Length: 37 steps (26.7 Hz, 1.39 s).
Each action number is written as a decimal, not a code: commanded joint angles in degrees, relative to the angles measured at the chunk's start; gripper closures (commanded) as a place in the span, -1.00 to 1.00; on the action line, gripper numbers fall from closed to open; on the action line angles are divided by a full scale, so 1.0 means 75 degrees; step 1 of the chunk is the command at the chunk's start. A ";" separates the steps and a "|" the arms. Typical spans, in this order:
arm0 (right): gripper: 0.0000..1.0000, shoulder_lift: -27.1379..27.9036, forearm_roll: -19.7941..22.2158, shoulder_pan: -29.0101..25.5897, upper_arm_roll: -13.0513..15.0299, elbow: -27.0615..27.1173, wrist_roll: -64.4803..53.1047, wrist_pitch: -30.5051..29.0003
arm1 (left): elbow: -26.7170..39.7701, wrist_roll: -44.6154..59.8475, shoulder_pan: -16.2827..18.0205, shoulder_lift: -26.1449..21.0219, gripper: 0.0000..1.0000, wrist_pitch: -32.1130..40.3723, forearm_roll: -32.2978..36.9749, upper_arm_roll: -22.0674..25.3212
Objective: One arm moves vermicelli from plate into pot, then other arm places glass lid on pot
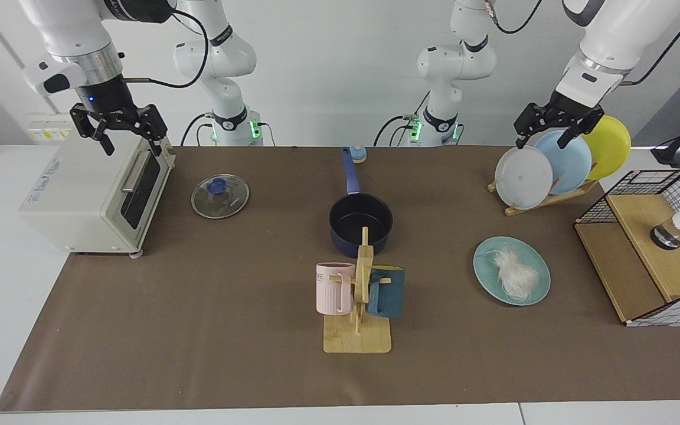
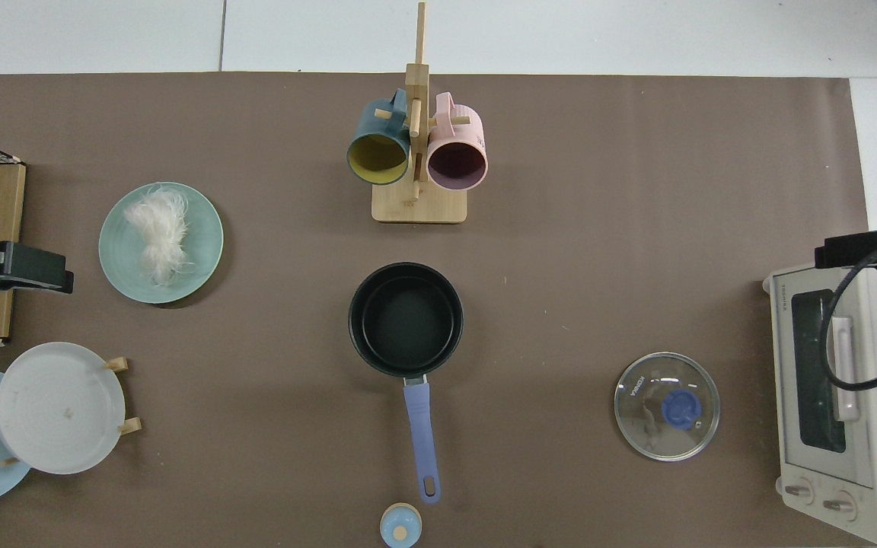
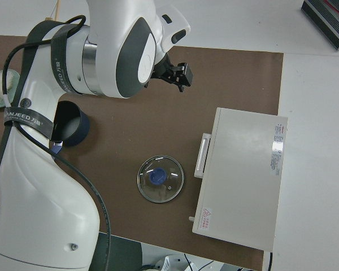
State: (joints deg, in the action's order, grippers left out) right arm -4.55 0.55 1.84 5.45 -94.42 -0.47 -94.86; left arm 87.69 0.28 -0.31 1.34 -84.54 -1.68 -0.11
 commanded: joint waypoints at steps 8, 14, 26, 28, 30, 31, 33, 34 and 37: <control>-1.00 -0.0097 -0.0108 -0.0057 -0.0058 -0.0044 0.0004 0.0565 | 0.0413 0.0021 0.0053 0.0278 -1.00 -0.0319 0.0084 0.0073; -1.00 -0.0226 -0.0073 -0.0092 -0.0058 -0.0382 -0.0019 0.0648 | 0.0530 0.0021 0.0042 0.0278 -1.00 -0.0377 0.0095 0.0073; -1.00 -0.0495 -0.0108 0.0271 -0.0082 -0.1472 -0.0008 0.0508 | 0.0449 0.0009 0.0041 0.0290 -1.00 -0.0471 0.0107 0.0073; -1.00 -0.0577 -0.0108 0.0387 -0.0082 -0.1683 0.0074 0.0356 | 0.0390 -0.0003 0.0065 0.0348 -1.00 -0.0424 0.0096 0.0108; -1.00 -0.0717 -0.0108 0.0505 -0.0082 -0.1964 0.0074 0.0146 | 0.0401 0.0032 0.0077 0.0360 -1.00 -0.0412 0.0107 0.0120; -1.00 -0.0788 -0.0108 0.0517 -0.0082 -0.2116 0.0074 0.0040 | 0.0390 0.0044 0.0065 0.0360 -1.00 -0.0447 0.0119 0.0109; -1.00 -0.0882 -0.0108 0.0540 -0.0082 -0.2410 0.0075 -0.0183 | 0.0483 0.0091 0.0065 0.0372 -1.00 -0.0517 0.0142 0.0097; -1.00 -0.0929 -0.0108 0.0540 -0.0082 -0.2538 0.0086 -0.0288 | 0.0495 0.0068 0.0065 0.0360 -1.00 -0.0529 0.0166 0.0097; -1.00 -0.1046 -0.0108 0.0540 -0.0082 -0.2890 0.0074 -0.0558 | 0.0682 -0.0026 0.0100 0.0302 -1.00 -0.0751 0.0178 0.0120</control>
State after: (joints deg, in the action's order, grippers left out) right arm -8.61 0.54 6.01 4.76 -109.54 -0.40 -94.75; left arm 89.86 0.39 -0.22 3.06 -87.26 -1.29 0.93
